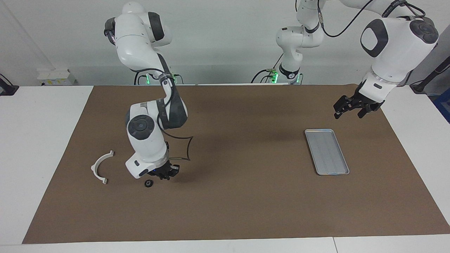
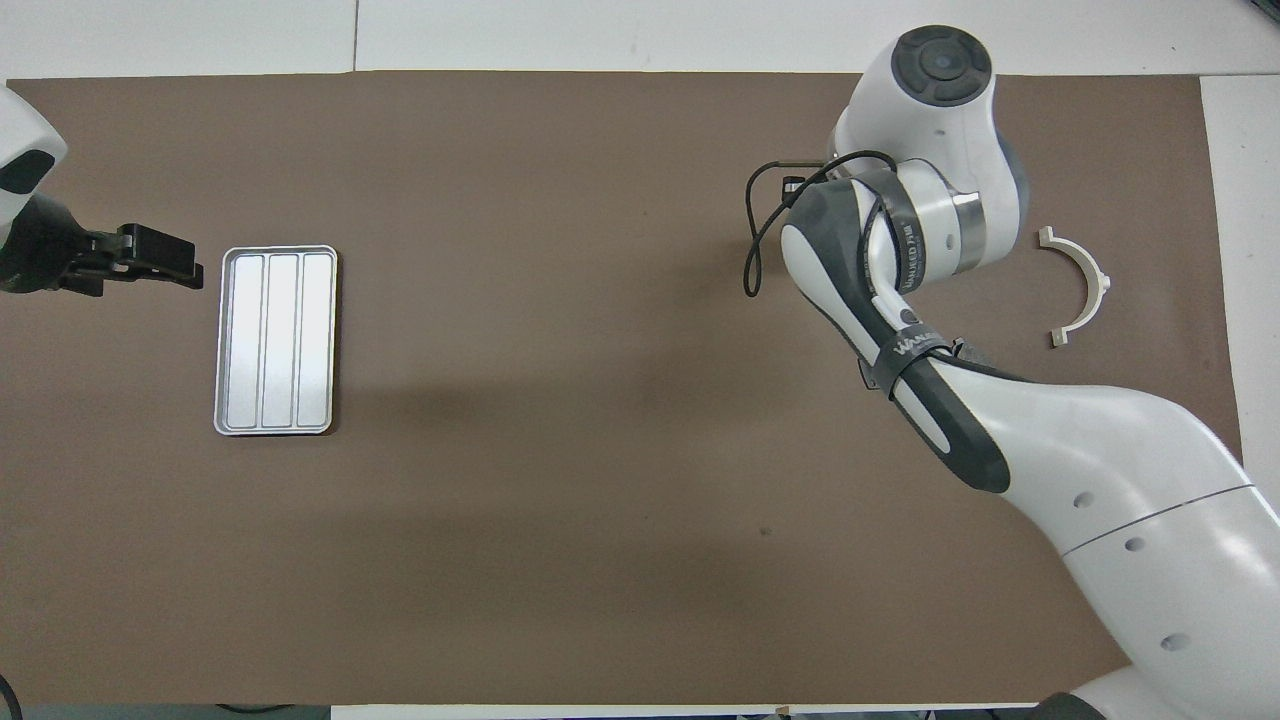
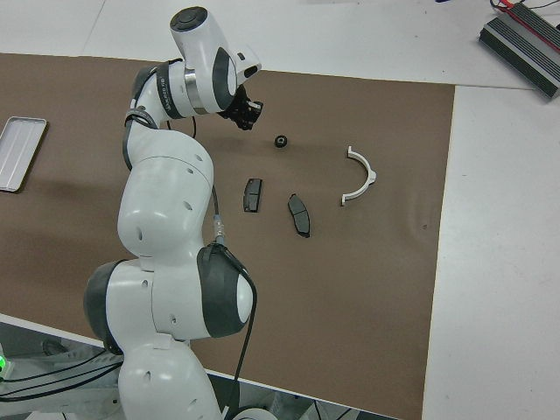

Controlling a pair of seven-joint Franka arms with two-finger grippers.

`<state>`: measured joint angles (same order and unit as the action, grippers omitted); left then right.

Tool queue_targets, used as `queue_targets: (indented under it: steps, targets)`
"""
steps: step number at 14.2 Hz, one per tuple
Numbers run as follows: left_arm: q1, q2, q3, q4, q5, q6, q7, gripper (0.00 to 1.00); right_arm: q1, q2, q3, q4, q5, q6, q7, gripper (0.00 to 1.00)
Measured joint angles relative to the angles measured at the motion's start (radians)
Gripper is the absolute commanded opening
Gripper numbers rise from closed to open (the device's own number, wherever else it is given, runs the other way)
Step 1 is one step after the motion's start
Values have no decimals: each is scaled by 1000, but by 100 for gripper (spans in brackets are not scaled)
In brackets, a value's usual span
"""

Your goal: Place bearing gear from tray to pile

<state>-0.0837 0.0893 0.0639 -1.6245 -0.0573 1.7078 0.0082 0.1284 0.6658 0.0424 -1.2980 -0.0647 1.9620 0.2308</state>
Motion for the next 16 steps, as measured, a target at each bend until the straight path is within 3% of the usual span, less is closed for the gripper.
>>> queue_targets:
  steps: [5,16]
  targets:
    - [0,0,0,0,0,-1,0,100,-105,1,-1,-49,-1,-2,-166,0]
    - [3,-36,1,-35,0,-3,0,100,-179,28,-3,-89,-36,78,-220,0]
